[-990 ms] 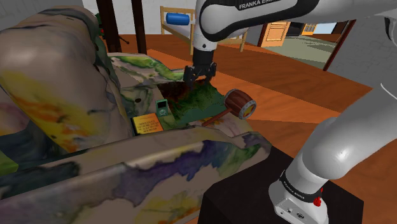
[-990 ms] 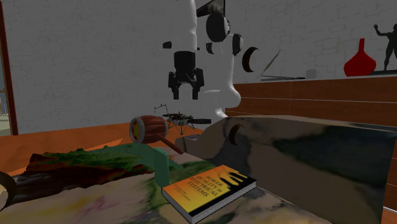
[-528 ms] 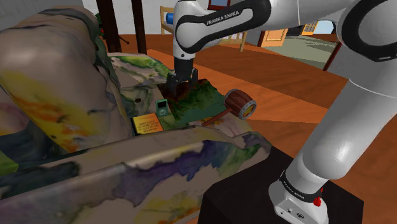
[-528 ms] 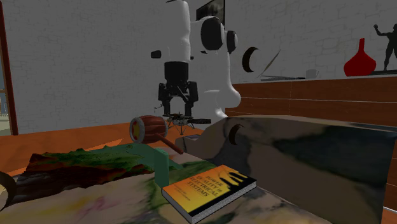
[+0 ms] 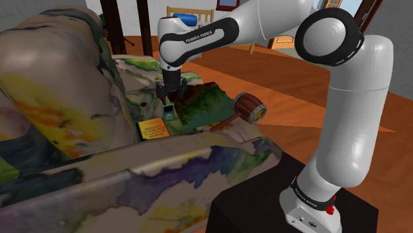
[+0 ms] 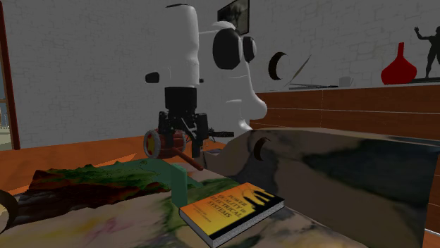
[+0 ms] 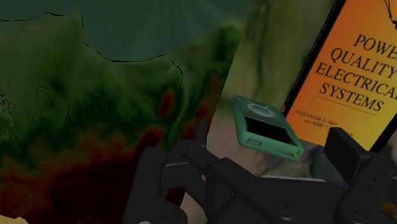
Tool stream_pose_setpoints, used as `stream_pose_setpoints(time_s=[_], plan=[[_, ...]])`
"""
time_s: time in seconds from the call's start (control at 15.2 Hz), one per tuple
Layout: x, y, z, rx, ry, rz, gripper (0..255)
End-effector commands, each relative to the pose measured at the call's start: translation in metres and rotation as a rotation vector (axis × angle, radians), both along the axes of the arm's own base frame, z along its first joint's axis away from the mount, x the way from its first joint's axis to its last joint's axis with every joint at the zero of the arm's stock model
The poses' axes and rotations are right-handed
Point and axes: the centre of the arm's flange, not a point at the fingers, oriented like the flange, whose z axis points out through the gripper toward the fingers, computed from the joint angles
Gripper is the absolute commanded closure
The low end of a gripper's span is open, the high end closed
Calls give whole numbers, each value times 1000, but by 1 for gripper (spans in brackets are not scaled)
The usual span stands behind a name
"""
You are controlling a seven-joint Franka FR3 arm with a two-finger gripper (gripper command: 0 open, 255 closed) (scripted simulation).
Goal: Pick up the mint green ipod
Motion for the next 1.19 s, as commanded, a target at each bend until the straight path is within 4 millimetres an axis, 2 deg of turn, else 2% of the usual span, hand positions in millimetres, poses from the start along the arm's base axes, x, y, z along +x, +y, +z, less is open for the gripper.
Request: stream_pose_setpoints(time_s=[0.0,0.53,0.66,0.73,1.12], plan=[[20,12,-15,-5,3,5,0],[24,13,-57,-6,4,6,0],[24,13,-57,-6,4,6,0],[24,13,-57,-5,3,6,255],[24,14,-58,-5,3,6,255]])
